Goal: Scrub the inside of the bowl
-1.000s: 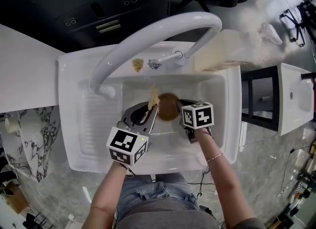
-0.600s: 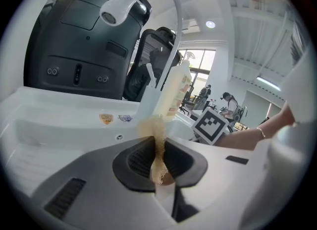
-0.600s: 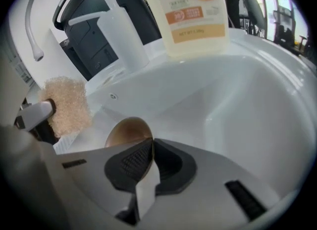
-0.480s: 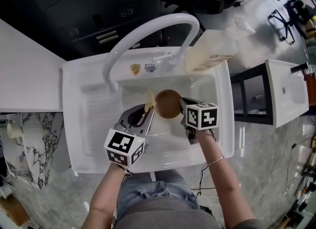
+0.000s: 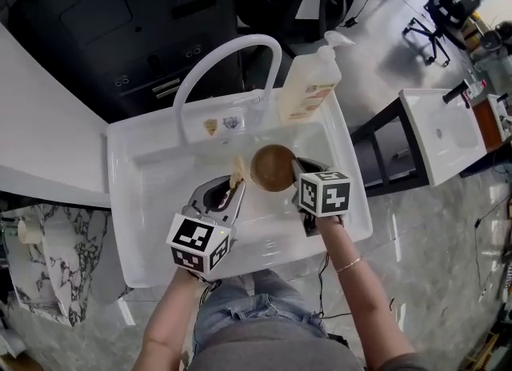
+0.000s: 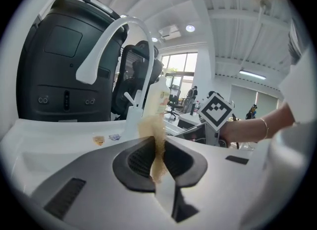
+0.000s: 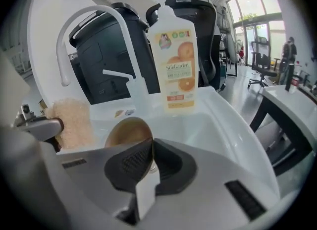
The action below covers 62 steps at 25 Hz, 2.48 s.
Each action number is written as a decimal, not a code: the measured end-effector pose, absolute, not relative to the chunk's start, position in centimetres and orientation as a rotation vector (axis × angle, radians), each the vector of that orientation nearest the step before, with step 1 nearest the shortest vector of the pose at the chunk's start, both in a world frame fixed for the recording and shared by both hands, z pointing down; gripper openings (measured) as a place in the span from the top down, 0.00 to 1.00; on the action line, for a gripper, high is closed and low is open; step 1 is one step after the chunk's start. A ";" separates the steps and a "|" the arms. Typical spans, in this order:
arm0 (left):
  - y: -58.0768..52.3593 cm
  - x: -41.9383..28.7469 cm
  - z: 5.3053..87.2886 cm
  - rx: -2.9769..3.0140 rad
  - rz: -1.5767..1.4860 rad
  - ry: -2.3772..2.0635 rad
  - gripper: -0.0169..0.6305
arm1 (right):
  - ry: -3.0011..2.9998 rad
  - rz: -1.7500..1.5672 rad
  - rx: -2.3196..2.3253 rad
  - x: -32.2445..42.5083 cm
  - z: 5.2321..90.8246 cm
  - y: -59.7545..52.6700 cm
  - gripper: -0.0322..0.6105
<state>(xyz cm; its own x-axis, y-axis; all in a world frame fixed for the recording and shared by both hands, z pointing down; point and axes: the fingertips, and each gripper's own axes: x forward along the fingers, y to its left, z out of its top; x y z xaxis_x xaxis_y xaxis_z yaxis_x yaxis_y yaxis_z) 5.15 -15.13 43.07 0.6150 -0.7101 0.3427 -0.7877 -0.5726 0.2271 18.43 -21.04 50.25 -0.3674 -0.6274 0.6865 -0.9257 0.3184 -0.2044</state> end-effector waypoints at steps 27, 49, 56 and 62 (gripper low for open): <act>-10.6 7.6 37.8 3.070 0.968 -1.181 0.90 | -2.188 0.388 1.518 14.3 40.3 -13.9 0.92; -9.1 9.1 45.8 2.808 1.362 -0.806 0.91 | -2.201 0.220 1.353 10.2 41.2 -12.4 0.91; -8.6 10.0 47.1 2.785 1.383 -0.654 0.91 | -2.217 0.188 1.267 9.4 41.9 -12.3 0.91; -7.5 10.8 47.8 2.799 1.431 -0.486 0.91 | -2.202 0.186 1.232 9.9 42.9 -12.4 0.91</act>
<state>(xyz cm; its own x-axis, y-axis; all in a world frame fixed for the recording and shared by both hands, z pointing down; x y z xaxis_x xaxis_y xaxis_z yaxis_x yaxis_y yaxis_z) 10.80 -7.50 47.75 0.5486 -0.2867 0.7853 -0.2512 -0.9525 -0.1722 9.94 -12.36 42.87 -0.3874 -0.7283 0.5652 -0.8130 0.5590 0.1630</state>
